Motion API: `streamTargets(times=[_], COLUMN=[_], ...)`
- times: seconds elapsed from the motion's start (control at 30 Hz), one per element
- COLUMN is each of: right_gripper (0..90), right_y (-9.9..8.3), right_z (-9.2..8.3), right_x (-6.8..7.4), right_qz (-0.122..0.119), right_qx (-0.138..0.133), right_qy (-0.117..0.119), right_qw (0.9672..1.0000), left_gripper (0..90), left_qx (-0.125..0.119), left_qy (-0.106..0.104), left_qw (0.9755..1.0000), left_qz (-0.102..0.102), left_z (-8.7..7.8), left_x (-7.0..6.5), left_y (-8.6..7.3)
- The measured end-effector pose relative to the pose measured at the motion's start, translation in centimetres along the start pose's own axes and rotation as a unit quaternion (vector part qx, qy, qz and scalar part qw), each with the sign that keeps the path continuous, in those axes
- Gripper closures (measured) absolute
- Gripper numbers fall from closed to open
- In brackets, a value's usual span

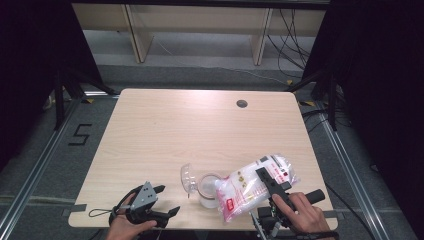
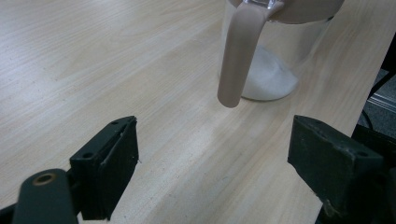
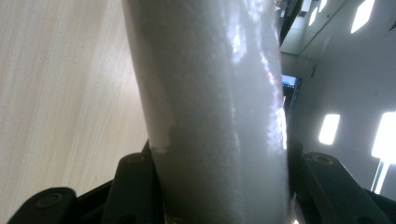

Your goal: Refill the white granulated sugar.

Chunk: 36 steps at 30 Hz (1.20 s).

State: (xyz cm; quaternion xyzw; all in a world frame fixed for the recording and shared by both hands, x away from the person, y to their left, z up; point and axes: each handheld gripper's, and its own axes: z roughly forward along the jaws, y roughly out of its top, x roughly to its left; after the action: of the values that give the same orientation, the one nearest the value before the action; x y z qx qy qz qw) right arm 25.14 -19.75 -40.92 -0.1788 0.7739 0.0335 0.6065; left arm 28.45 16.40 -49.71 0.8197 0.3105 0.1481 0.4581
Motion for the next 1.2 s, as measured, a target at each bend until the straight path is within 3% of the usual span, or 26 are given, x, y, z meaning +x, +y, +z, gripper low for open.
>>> streamTargets(times=[0.03, 0.07, 0.1, 0.13, 0.17, 0.2, 0.23, 0.27, 0.3, 0.33, 0.37, 0.4, 0.43, 0.5, 0.57, 0.67, 0.7, 0.77, 0.83, 0.93, 0.97, 1.03, 1.1, 1.2], right_gripper=[56.1, 56.1, 56.2, 56.2, 56.3, 56.3, 56.4, 56.4, 56.4, 56.5, 56.5, 56.5, 56.6, 56.6, 56.6, 56.6, 56.7, 56.7, 56.7, 56.8, 56.9, 56.9, 57.0, 57.1], right_y=[-0.1, -0.2, -0.4, -0.5, -0.7, -0.8, -1.0, -1.1, -1.2, -1.3, -1.3, -1.3, -1.3, -1.1, -1.0, -0.8, -0.7, -0.7, -0.7, -0.6, -0.6, -0.5, -0.4, -0.3], right_z=[-0.1, 0.0, 0.1, 0.1, 0.2, 0.0, 0.1, 0.0, 0.0, 0.1, -0.2, -0.2, 0.0, -0.1, -0.1, -0.3, -0.3, -0.4, -0.3, -0.6, -0.5, -0.5, -0.6, -0.5], right_x=[0.1, 0.0, -0.1, -0.1, 0.1, 0.0, 0.3, 0.3, 0.2, 0.2, 0.2, 0.2, 0.4, 0.5, 0.2, 0.6, 0.0, 0.1, -0.2, 0.1, 0.2, 0.0, 0.2, 0.0], right_qz=[0.008, 0.006, -0.006, -0.004, 0.011, 0.005, 0.021, 0.019, 0.012, 0.011, 0.017, 0.016, 0.012, 0.01, -0.01, 0.014, -0.015, -0.004, -0.019, -0.001, -0.002, -0.016, -0.011, -0.025], right_qx=[0.013, 0.002, 0.004, 0.007, 0.001, 0.016, 0.01, 0.018, 0.01, -0.005, 0.017, 0.013, -0.001, 0.004, -0.002, 0.007, -0.003, -0.002, -0.008, 0.008, -0.005, -0.002, 0.002, -0.003], right_qy=[0.009, 0.003, 0.001, 0.003, -0.003, 0.011, 0.005, 0.012, 0.003, -0.008, 0.018, 0.016, 0.0, 0.002, -0.002, 0.005, -0.004, -0.006, -0.007, 0.001, -0.009, -0.009, -0.013, -0.009], right_qw=[0.9998, 1.0, 1.0, 1.0, 0.9999, 0.9998, 0.9997, 0.9996, 0.9999, 0.9999, 0.9996, 0.9997, 0.9999, 0.9999, 1.0, 0.9999, 0.9999, 1.0, 0.9998, 1.0, 0.9999, 0.9998, 0.9999, 0.9996], left_gripper=[15.8, 15.8, 15.8, 15.8, 15.8, 15.8, 15.8, 15.8, 15.8, 15.8, 15.8, 15.8, 15.8, 15.8, 15.8, 15.8, 15.8, 15.8, 15.8, 15.8, 15.8, 15.8, 15.8, 15.8], left_qx=[0.003, 0.0, 0.001, -0.001, -0.002, 0.0, 0.0, 0.0, -0.002, -0.002, -0.003, -0.002, -0.002, -0.003, -0.003, -0.001, -0.002, -0.002, -0.002, 0.0, -0.001, 0.001, 0.0, 0.001], left_qy=[0.0, -0.001, 0.0, -0.001, -0.002, 0.001, 0.0, -0.001, -0.002, -0.001, -0.003, -0.001, -0.003, -0.003, -0.004, -0.001, -0.001, -0.003, -0.001, 0.0, -0.002, -0.001, -0.001, -0.001], left_qw=[0.9999, 1.0, 1.0, 1.0, 1.0, 1.0, 1.0, 1.0, 1.0, 1.0, 1.0, 1.0, 1.0, 0.9999, 0.9999, 1.0, 1.0, 1.0, 0.9999, 1.0, 1.0, 1.0, 1.0, 1.0], left_qz=[0.012, -0.005, -0.005, -0.007, -0.008, -0.006, -0.001, 0.008, -0.009, -0.009, -0.009, -0.009, -0.009, -0.009, -0.009, -0.009, -0.009, -0.009, -0.01, -0.007, -0.009, -0.006, -0.007, -0.006], left_z=[0.0, 0.0, 0.0, 0.0, 0.0, 0.0, 0.0, 0.0, 0.0, 0.0, 0.0, 0.0, 0.0, 0.0, 0.0, 0.0, 0.0, 0.0, 0.0, 0.0, 0.0, 0.0, 0.0, 0.0], left_x=[0.1, -0.1, -0.1, -0.1, -0.1, -0.1, 0.0, 0.1, -0.1, -0.1, -0.1, -0.1, -0.1, -0.1, -0.1, -0.1, -0.1, -0.1, -0.1, -0.1, -0.1, -0.1, -0.1, -0.1], left_y=[0.0, 0.0, 0.0, 0.0, 0.0, 0.0, 0.0, 0.0, 0.0, 0.0, 0.0, 0.0, 0.0, 0.0, 0.0, 0.0, 0.0, 0.0, 0.0, 0.0, 0.0, 0.0, 0.0, 0.0])
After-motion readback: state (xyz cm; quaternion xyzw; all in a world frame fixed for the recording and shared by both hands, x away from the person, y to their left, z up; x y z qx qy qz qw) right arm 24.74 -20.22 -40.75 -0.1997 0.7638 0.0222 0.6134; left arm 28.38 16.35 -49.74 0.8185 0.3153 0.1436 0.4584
